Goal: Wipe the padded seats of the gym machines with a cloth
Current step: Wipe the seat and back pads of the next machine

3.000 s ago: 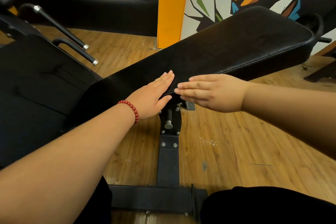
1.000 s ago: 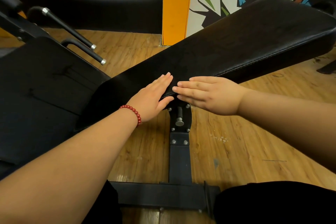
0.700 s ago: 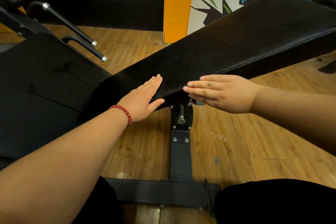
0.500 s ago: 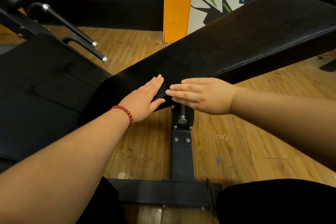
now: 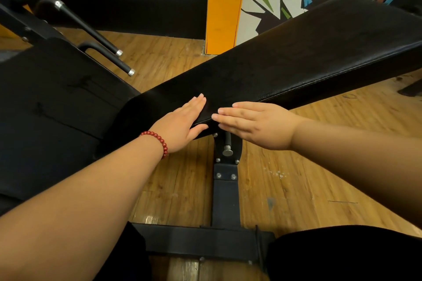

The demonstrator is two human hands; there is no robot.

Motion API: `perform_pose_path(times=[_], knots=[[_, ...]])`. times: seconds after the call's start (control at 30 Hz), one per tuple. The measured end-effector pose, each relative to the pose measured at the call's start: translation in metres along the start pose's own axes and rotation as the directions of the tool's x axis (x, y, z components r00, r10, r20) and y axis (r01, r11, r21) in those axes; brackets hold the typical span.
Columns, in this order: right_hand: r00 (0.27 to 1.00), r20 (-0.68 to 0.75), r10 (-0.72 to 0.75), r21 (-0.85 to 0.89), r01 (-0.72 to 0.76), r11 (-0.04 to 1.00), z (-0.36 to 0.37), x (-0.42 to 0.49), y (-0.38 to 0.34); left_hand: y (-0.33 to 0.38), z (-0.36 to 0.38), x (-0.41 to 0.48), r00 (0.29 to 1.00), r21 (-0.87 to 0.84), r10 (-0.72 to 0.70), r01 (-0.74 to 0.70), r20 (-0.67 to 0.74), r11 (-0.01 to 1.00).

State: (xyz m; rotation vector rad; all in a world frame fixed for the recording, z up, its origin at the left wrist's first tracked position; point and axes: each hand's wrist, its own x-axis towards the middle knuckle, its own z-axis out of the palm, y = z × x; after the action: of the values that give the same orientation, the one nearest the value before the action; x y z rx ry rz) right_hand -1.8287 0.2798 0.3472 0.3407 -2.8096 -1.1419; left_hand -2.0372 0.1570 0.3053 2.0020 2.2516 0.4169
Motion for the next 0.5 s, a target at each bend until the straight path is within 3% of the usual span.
perform_pose_path(times=[0.17,0.33,0.5], knots=[[0.999,0.039,0.01,-0.031,-0.009,0.999,0.0,-0.028,0.006,0.002,0.002,-0.001,1.0,-0.004,-0.006,0.006,-0.014,1.0],[0.999,0.038,0.015,-0.092,-0.011,0.996,0.002,0.017,-0.008,0.002,0.002,-0.005,0.999,-0.018,-0.011,0.01,-0.033,1.0],[0.999,0.031,-0.028,-0.058,0.03,0.998,0.0,-0.001,0.002,-0.014,-0.002,-0.015,0.999,0.039,-0.019,0.018,0.035,0.999]])
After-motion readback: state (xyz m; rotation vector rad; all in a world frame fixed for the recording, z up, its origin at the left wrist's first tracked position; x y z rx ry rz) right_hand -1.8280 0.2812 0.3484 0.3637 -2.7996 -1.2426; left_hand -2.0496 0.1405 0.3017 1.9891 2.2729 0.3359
